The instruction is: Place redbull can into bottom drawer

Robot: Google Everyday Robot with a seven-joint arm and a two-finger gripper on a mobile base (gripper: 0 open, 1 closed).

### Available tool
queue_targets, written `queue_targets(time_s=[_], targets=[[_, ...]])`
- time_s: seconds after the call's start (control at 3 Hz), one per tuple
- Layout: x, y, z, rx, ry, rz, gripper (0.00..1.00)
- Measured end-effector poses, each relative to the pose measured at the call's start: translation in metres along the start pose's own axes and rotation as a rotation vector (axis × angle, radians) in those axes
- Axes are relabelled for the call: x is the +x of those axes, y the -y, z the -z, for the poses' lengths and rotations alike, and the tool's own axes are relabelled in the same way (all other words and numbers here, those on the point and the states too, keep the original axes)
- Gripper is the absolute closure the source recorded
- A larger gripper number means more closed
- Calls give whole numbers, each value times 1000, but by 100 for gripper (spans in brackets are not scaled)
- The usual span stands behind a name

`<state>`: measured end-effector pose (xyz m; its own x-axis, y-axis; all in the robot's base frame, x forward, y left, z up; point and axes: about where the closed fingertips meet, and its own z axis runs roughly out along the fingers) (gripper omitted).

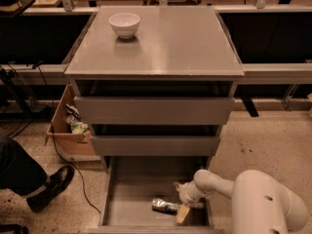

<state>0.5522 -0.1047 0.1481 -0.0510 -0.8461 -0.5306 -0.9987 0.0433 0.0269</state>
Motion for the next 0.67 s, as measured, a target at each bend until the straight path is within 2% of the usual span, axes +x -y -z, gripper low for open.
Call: queue_targets(time_s=[0.33, 0.67], targets=[[4, -5, 38, 37, -1, -11, 0], [13, -11, 102, 126, -12, -35, 0]])
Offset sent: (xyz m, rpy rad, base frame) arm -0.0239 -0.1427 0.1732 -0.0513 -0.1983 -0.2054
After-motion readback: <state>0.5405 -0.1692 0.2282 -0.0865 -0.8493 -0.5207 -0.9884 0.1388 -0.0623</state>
